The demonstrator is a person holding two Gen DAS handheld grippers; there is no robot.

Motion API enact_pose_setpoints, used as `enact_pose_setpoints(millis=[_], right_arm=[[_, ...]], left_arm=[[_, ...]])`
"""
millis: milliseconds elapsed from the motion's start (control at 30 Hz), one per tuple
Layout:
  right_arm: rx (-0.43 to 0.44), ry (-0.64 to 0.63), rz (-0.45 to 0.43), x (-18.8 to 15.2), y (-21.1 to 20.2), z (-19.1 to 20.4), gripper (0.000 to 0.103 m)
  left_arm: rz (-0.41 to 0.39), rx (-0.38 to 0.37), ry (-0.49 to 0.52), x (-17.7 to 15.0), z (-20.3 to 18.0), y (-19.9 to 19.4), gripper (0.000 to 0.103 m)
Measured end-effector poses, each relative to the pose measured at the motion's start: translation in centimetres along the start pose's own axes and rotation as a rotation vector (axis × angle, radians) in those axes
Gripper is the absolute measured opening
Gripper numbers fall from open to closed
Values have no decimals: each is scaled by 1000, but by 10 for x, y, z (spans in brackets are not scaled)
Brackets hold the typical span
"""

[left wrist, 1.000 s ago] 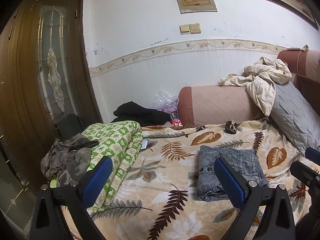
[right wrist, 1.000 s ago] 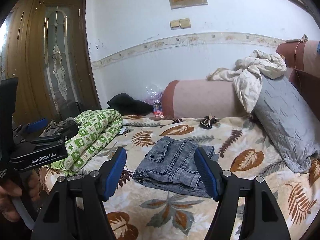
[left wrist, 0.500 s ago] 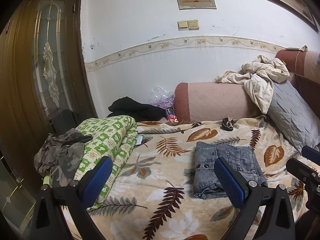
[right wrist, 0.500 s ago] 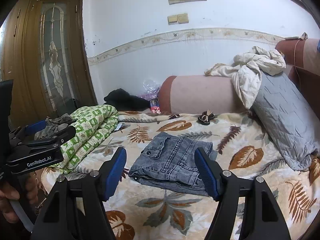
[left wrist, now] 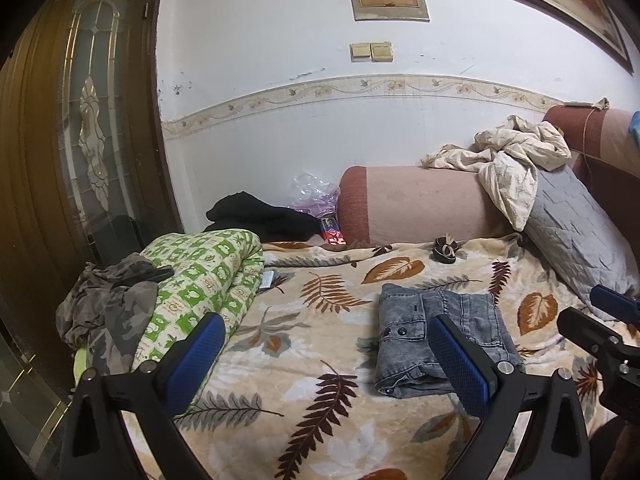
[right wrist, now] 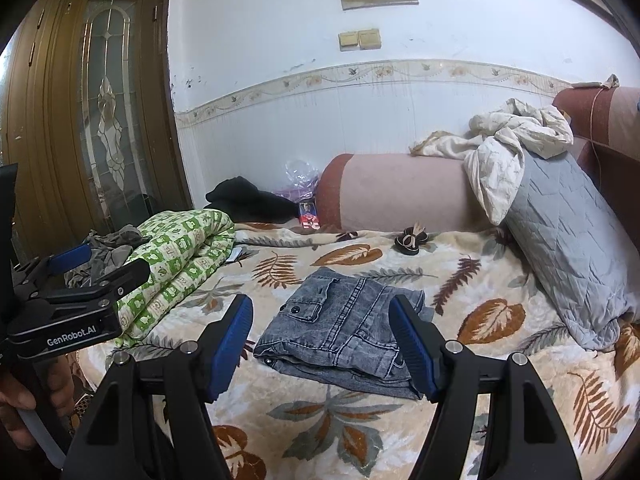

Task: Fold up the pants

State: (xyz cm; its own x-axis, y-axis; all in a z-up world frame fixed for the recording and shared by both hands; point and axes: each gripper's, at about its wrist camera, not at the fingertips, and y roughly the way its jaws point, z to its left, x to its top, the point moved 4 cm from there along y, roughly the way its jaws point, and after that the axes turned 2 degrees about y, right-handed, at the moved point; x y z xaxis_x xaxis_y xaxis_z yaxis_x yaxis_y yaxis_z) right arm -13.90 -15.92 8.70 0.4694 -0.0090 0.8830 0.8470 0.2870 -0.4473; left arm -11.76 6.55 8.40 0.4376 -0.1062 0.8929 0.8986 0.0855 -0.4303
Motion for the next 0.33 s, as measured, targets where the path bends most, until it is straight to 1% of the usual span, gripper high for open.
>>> enact_pose_setpoints(millis=[133,233,333], right_arm=[[-1,-7,9,0,6,0,72],[-2,-5,19,-2,12,-2,72],[-5,1,30,-5,19,-7,72]], left_arm=[[6,-26,-17,-2,-1,3,103],[5,-63,-36,-4,-3,7,103],[35,-93,-48,-9,-7,19,103]])
